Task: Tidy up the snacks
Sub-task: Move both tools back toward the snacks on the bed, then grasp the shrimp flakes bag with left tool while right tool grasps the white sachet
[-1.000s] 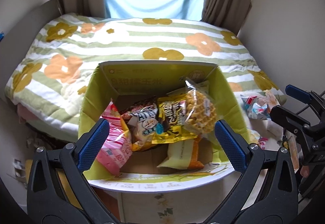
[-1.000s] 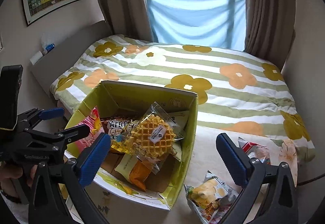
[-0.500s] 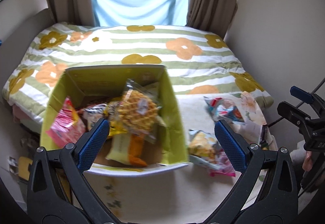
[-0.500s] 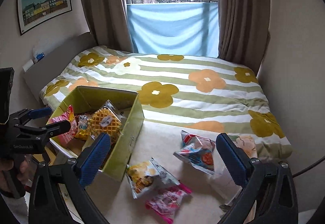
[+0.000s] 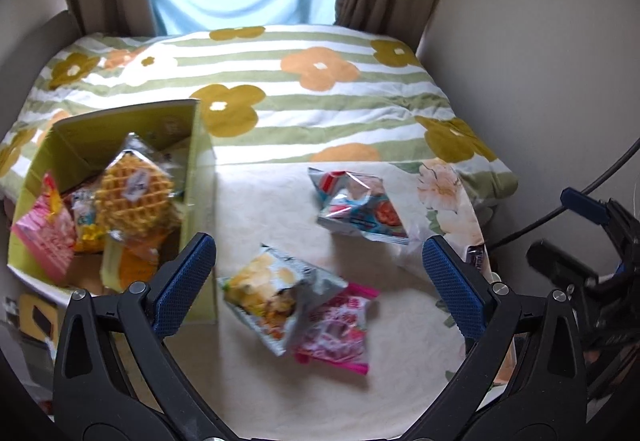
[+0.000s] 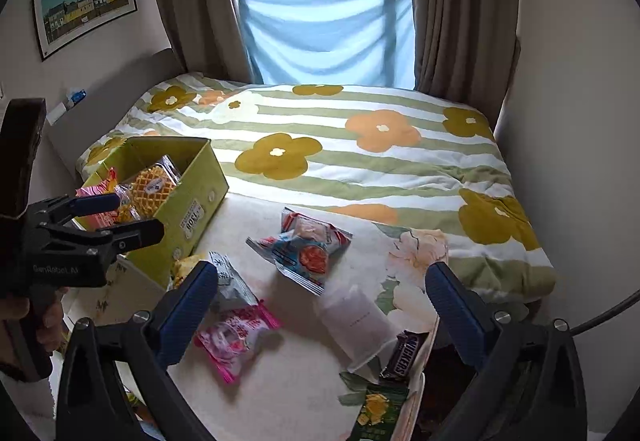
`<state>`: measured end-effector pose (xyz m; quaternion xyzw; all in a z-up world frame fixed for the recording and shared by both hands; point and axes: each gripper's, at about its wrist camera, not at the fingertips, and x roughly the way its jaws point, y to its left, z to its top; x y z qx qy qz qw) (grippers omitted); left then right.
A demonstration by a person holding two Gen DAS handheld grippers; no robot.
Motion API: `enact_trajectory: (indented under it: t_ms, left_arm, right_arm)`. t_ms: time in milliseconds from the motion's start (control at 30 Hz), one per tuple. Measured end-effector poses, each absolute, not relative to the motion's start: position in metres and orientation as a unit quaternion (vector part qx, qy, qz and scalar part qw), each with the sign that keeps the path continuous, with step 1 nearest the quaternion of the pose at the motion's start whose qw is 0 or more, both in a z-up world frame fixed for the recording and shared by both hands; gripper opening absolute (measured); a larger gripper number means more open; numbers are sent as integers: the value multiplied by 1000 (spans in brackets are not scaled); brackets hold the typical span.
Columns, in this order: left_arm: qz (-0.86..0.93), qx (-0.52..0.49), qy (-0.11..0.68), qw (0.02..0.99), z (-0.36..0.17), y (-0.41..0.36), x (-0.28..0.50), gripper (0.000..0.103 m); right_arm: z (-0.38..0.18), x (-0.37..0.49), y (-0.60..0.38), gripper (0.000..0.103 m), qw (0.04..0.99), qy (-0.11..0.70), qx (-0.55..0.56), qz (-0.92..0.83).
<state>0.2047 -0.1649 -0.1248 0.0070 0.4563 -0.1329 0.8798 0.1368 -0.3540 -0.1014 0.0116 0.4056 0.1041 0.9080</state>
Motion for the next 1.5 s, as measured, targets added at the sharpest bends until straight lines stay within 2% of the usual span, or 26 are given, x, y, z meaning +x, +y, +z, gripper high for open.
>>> enact_trajectory:
  t_ms: [333, 733, 833, 1067, 1133, 1300, 1500]
  left_arm:
    - [-150, 30, 513, 845, -186, -231, 273, 103]
    - [-139, 38, 579, 802, -276, -264, 335, 102]
    - [-142, 39, 591, 793, -289, -266, 340, 91]
    - [-146, 35, 595, 790, -296, -263, 346, 85]
    - [-150, 29, 596, 788, -294, -262, 347, 76]
    - [-151, 34, 594, 789, -290, -261, 345, 67]
    - [-151, 18, 584, 797, -278, -251, 342, 64]
  right_arm:
    - [-162, 148, -380, 103, 890, 443, 34, 100]
    - [-233, 178, -378, 103, 871, 473, 11, 133]
    - [-244, 182, -374, 103, 866, 481, 3, 137]
    - [-257, 186, -372, 103, 858, 492, -15, 149]
    - [-258, 186, -371, 103, 857, 492, -21, 151]
    - [-260, 186, -370, 103, 854, 490, -41, 170]
    - [-263, 192, -371, 103, 840, 501, -44, 205]
